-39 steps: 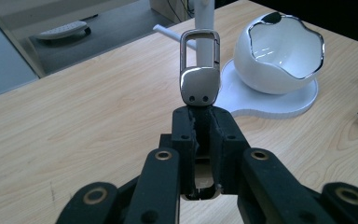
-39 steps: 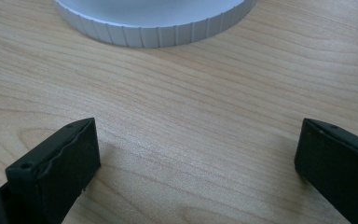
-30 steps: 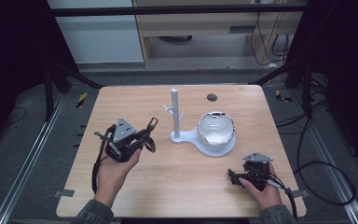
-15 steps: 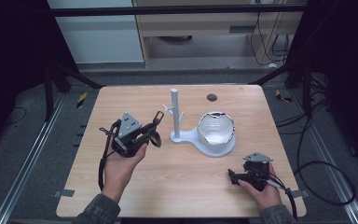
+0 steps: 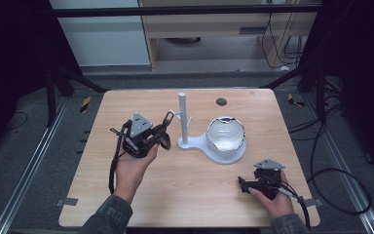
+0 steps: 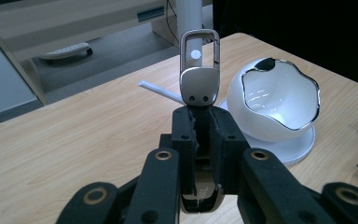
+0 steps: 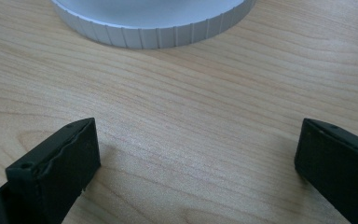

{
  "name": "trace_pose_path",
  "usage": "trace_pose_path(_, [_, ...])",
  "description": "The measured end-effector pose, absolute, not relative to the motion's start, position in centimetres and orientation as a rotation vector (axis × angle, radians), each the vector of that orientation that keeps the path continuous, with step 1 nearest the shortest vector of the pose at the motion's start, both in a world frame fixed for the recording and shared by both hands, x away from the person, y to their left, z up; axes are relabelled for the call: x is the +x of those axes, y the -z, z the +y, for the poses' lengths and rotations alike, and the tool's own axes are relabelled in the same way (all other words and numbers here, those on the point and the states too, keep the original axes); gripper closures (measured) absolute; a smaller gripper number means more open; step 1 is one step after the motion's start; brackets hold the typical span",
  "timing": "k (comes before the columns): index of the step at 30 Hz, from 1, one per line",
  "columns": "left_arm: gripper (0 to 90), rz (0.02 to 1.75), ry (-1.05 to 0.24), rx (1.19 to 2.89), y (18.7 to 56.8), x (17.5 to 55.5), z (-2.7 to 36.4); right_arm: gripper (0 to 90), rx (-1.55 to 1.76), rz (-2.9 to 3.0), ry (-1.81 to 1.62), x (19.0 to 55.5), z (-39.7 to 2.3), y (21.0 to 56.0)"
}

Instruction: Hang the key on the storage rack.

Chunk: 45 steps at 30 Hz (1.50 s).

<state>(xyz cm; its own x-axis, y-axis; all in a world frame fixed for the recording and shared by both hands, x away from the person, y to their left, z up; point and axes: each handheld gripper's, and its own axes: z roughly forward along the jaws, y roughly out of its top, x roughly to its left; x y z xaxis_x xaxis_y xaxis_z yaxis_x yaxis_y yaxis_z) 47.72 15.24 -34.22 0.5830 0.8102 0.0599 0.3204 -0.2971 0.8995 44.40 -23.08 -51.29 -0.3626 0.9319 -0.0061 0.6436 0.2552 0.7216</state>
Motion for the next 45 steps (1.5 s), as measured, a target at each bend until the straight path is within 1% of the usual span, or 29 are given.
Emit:
trace_pose_path(15, [80.8, 0.928, -0.652, 1.849, 34.8, 48.7, 14.4, 0.4, 1.431, 2.097, -0.89, 44.4, -23.1, 51.3])
trace_pose_path(20, [80.7, 0.923, -0.657, 1.866, 35.0, 48.9, 14.2, 0.4, 1.439, 2.096, -0.892, 44.4, -23.0, 51.3])
trace_pose_path(27, [80.7, 0.956, -0.602, 1.827, 35.6, 49.8, 14.2, 0.4, 1.435, 2.096, -0.891, 44.4, -23.0, 51.3])
trace_pose_path(32, [80.7, 0.952, -0.596, 1.851, 36.1, 50.2, 13.7, 0.4, 1.435, 2.097, -0.89, 44.4, -23.0, 51.3])
trace_pose_path(45, [80.7, 0.979, -0.575, 1.836, 36.8, 51.1, 13.2, 0.4, 1.433, 2.095, -0.889, 44.4, -23.0, 51.3])
